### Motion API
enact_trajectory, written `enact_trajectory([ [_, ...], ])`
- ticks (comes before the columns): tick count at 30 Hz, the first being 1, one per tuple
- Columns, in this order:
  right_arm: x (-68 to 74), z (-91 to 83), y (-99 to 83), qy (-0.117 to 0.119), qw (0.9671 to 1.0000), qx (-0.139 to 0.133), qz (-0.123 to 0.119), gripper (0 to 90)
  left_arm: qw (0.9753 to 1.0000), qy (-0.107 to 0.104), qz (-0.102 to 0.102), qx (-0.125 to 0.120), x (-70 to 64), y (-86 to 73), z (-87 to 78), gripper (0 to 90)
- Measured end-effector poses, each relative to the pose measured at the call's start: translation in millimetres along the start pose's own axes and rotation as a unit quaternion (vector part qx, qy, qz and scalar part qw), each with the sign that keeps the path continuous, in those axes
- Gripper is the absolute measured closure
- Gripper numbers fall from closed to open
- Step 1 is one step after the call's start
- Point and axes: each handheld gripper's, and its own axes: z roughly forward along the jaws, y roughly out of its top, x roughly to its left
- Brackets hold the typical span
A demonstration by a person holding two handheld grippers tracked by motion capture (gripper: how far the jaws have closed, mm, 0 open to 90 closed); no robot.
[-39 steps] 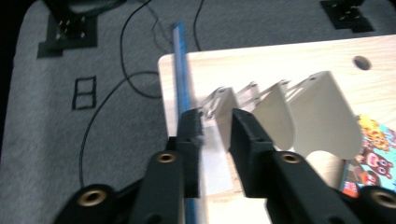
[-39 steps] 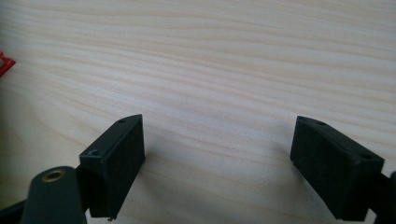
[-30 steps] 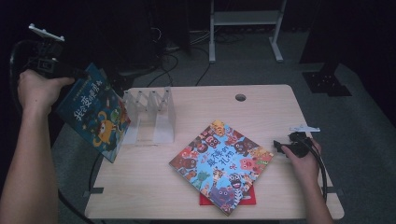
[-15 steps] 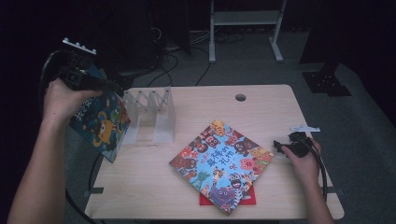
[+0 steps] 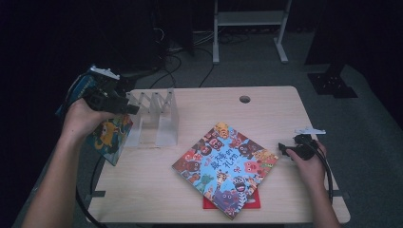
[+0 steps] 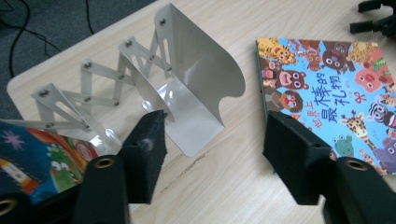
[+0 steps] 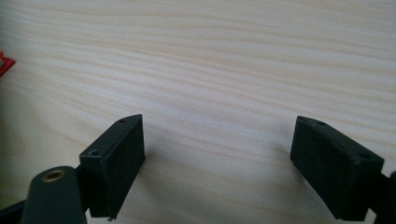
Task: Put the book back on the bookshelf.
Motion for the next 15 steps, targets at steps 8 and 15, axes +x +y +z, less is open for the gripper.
enact_trajectory([
  [8,0.0,0.0,0.0,0.0,1.0,0.0,0.0,16.9,0.9999,-0.01,0.004,0.005,-7.2,-15.9,22.3,18.5],
  [15,0.0,0.0,-0.1,-0.001,1.0,0.0,-0.001,17.1,0.9995,-0.019,0.022,-0.007,-18.4,-27.8,42.6,6.7],
])
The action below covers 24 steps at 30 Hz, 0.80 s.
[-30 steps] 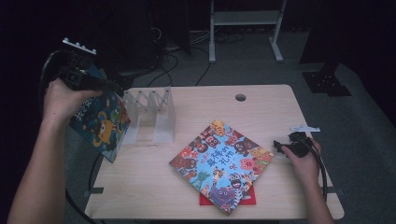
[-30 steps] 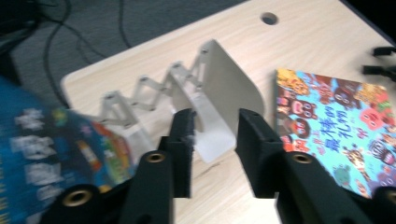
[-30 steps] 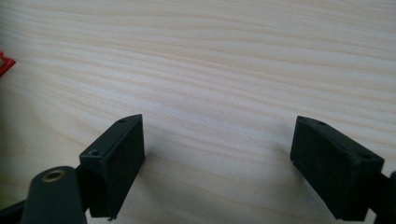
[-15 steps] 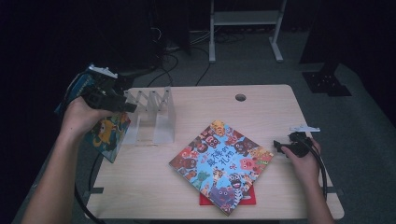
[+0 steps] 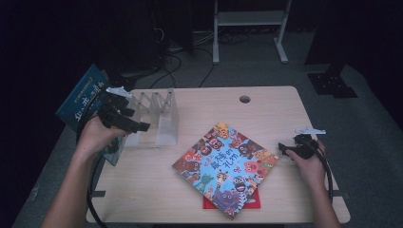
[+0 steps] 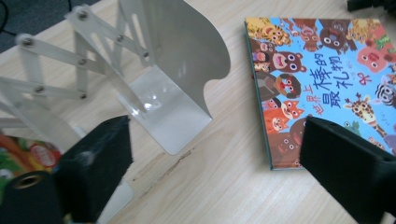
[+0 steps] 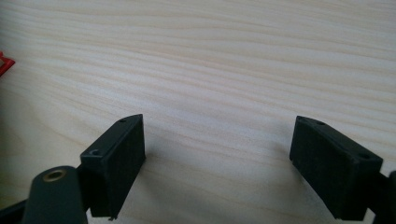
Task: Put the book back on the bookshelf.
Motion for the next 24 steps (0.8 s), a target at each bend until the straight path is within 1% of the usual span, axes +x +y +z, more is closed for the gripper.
enact_trajectory([
  [1,0.0,0.0,0.0,0.0,1.0,0.0,0.0,17.1,1.0,-0.001,0.004,-0.003,-2.4,-2.0,4.0,5.5],
  [3,0.0,0.0,0.0,0.0,1.0,0.0,0.0,17.1,0.9999,0.0,0.012,-0.001,-5.6,-5.2,10.4,2.4],
  [5,0.0,0.0,0.0,0.0,1.0,0.0,0.0,17.1,0.9998,-0.005,0.018,0.002,-9.3,-8.8,17.7,1.5],
  [8,0.0,0.0,0.0,0.0,1.0,0.0,0.0,17.1,0.9996,-0.006,0.028,0.007,-15.5,-13.7,27.6,0.6],
  [9,0.0,0.0,0.0,0.0,1.0,0.0,0.0,17.1,0.9994,-0.005,0.033,0.012,-18.1,-15.3,30.8,0.6],
  [10,0.0,0.0,0.0,0.0,1.0,0.0,0.0,17.1,0.9993,-0.004,0.037,0.008,-19.4,-16.7,32.5,0.6],
  [15,0.0,0.0,0.0,0.0,1.0,0.0,0.0,17.2,0.999,-0.017,0.041,-0.003,-27.4,-24.6,43.6,0.7],
  [16,0.0,0.0,0.0,0.0,1.0,0.0,0.0,17.1,0.999,-0.021,0.04,-0.002,-29.2,-25.9,46.0,0.7],
  [18,0.0,0.0,0.0,0.0,1.0,0.0,0.0,17.1,0.9987,-0.021,0.047,-0.004,-32.8,-28.8,50.5,0.7],
  [19,0.0,0.0,0.0,0.0,1.0,0.0,0.0,17.1,0.9988,-0.023,0.043,-0.007,-34.5,-30.7,53.0,0.7],
  [20,0.0,0.0,0.0,0.0,1.0,0.0,0.0,17.1,0.9987,-0.027,0.044,-0.005,-35.9,-32.3,55.2,0.7],
  [22,0.0,0.0,0.0,0.0,1.0,0.0,0.0,17.1,0.9985,-0.031,0.045,-0.007,-39.3,-36.3,61.1,0.7],
  [24,0.2,-0.7,-0.3,0.002,1.0,-0.002,-0.001,20.5,0.9984,-0.038,0.043,-0.007,-43.0,-40.6,67.1,0.7],
])
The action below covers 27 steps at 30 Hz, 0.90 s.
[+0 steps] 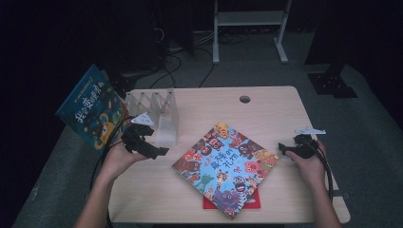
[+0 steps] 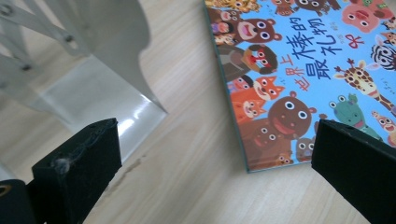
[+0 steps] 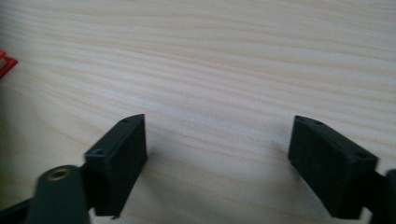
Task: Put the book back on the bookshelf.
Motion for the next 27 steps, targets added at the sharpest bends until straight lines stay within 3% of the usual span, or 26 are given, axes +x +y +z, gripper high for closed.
enact_trajectory([
  [6,1.8,-6.0,-0.2,0.009,0.9998,0.002,-0.016,32.3,0.9999,-0.013,0.0,0.004,-7.9,-13.8,21.0,1.1],
  [11,4.8,-18.7,2.2,0.026,0.9995,-0.006,-0.016,40.8,0.9996,-0.029,-0.001,0.005,-12.0,-25.5,33.3,6.3],
  [15,9.7,-29.1,2.0,0.05,0.9986,0.001,-0.019,43.2,0.9988,-0.048,-0.008,-0.001,-12.4,-34.1,39.4,14.3],
  [17,12.7,-34.2,0.0,0.056,0.9981,0.005,-0.024,44.7,0.9976,-0.069,-0.009,-0.006,-12.7,-38.2,42.5,26.3],
  [19,15.3,-40.4,-3.0,0.062,0.9978,0.002,-0.024,47.3,0.9969,-0.077,-0.012,0.012,-13.3,-39.0,45.9,30.3],
  [27,23.6,-57.2,-14.2,0.119,0.9925,0.004,-0.026,53.3,0.9939,-0.101,-0.036,0.025,-14.7,-43.2,58.0,40.7],
])
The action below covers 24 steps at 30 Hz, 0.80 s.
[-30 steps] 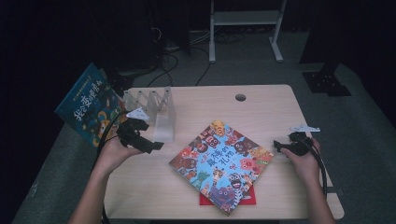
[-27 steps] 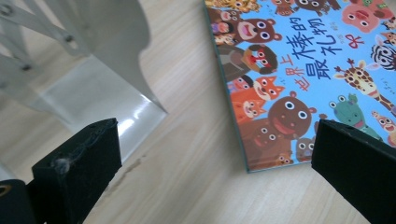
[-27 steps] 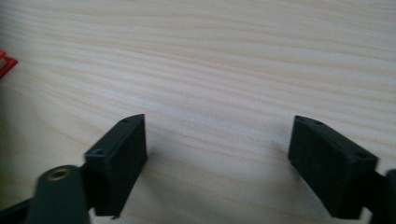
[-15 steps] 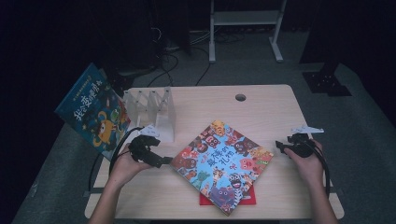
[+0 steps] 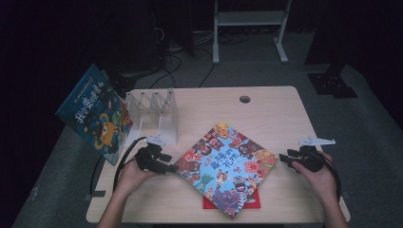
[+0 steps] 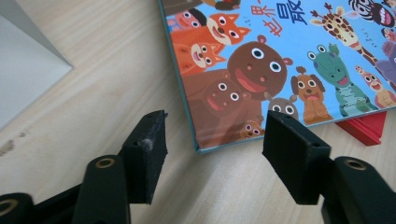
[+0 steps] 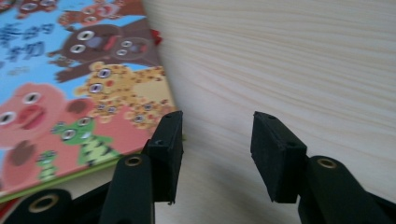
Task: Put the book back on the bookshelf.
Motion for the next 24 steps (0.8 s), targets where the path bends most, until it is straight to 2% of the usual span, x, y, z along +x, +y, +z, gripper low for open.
enact_trajectory([
  [5,5.2,0.6,1.5,0.026,0.9997,-0.003,-0.005,57.0,0.9996,-0.022,-0.005,0.019,-1.7,-0.5,9.6,43.1],
  [8,7.8,2.9,1.6,0.032,0.9994,0.012,-0.009,60.0,0.9993,-0.012,-0.006,0.034,-3.3,-1.0,13.5,43.6],
  [11,7.5,3.9,1.8,0.038,0.9991,0.017,-0.01,62.9,0.9992,-0.008,-0.01,0.038,-4.6,-0.7,13.0,44.2],
  [15,5.2,8.4,2.2,0.054,0.9982,0.022,-0.013,63.8,0.9987,-0.031,-0.011,0.039,-6.5,-1.2,12.9,43.9],
  [17,6.0,13.2,2.8,0.063,0.9975,0.026,-0.019,63.6,0.9982,-0.044,-0.012,0.039,-6.8,-1.0,15.2,39.4],
  [20,10.1,18.8,6.1,0.073,0.9965,0.031,-0.028,62.9,0.9979,-0.048,-0.011,0.041,-7.5,-0.5,18.6,32.3],
  [24,13.9,22.1,9.8,0.077,0.996,0.027,-0.036,60.5,0.9984,-0.039,-0.008,0.04,-8.3,-0.3,19.6,24.5],
])
